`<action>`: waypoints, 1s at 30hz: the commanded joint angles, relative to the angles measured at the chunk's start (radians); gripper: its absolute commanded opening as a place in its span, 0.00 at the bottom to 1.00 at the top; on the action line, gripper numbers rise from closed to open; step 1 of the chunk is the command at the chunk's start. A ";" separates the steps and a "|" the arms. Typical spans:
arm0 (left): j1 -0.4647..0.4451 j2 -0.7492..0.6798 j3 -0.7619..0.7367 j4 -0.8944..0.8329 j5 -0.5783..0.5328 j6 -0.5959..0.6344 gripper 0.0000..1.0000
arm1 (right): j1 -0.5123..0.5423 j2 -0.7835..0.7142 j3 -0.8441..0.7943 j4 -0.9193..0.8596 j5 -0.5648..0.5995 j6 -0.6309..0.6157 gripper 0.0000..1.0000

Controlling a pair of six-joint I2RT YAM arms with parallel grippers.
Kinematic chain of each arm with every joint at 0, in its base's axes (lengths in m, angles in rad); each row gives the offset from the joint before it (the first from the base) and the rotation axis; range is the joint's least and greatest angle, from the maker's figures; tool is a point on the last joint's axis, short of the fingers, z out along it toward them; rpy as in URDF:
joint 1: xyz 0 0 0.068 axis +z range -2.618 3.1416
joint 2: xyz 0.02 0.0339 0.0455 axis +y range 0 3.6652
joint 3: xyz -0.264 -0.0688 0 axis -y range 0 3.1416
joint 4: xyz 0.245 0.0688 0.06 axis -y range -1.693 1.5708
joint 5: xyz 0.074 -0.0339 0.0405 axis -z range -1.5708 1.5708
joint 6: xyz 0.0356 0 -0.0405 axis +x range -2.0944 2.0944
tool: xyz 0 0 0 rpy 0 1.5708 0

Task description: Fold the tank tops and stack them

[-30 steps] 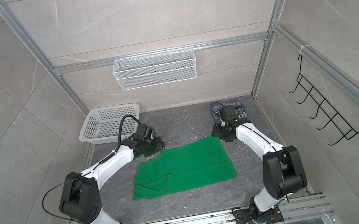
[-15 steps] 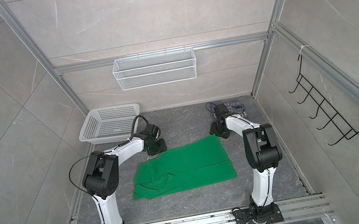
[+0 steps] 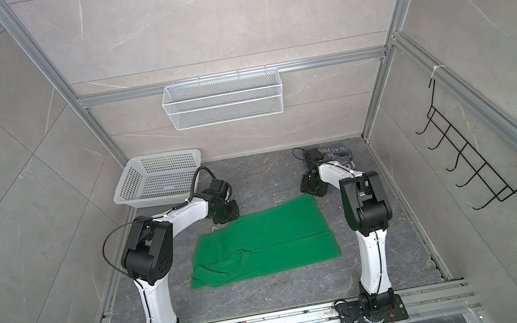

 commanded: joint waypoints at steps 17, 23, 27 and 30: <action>-0.003 0.007 0.047 0.003 0.018 0.016 0.14 | 0.011 -0.064 -0.088 0.005 -0.047 0.000 0.04; -0.003 -0.035 0.034 0.014 0.001 0.017 0.08 | 0.010 -0.095 -0.058 -0.022 -0.001 -0.002 0.00; -0.003 -0.079 0.013 0.042 -0.013 0.027 0.05 | 0.010 -0.131 -0.052 -0.030 0.035 -0.006 0.00; -0.003 -0.099 0.012 0.049 -0.013 0.039 0.05 | 0.009 -0.159 -0.060 -0.027 0.042 -0.008 0.00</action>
